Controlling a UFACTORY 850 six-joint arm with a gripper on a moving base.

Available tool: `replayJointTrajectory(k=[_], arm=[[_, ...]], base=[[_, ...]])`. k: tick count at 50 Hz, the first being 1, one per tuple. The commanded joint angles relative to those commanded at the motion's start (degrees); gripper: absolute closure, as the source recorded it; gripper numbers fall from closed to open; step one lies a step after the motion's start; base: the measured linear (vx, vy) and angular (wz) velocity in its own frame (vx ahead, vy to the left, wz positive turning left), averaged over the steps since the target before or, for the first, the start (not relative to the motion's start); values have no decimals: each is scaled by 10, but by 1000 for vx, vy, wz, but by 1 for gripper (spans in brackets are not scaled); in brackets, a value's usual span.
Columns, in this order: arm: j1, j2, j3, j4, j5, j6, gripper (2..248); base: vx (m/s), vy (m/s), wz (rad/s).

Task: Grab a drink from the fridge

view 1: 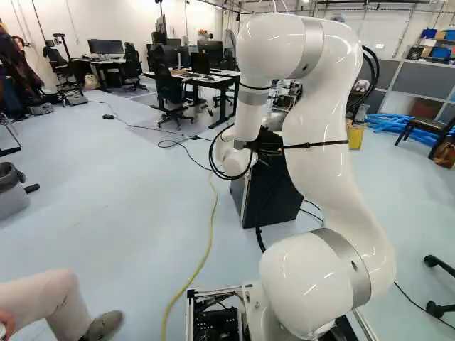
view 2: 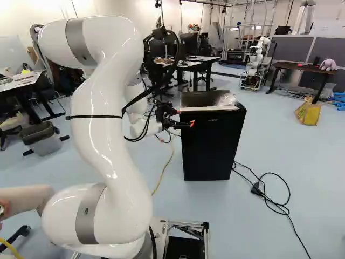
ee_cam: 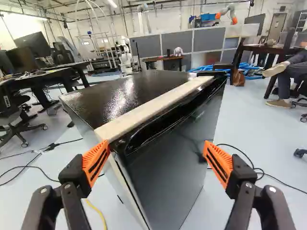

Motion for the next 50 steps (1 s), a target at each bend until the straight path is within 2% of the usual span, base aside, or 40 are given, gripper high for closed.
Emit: replayJointTrajectory(k=[50], arm=[[-16,5,7,0,0,0,3]], base=[[0,0,-1]])
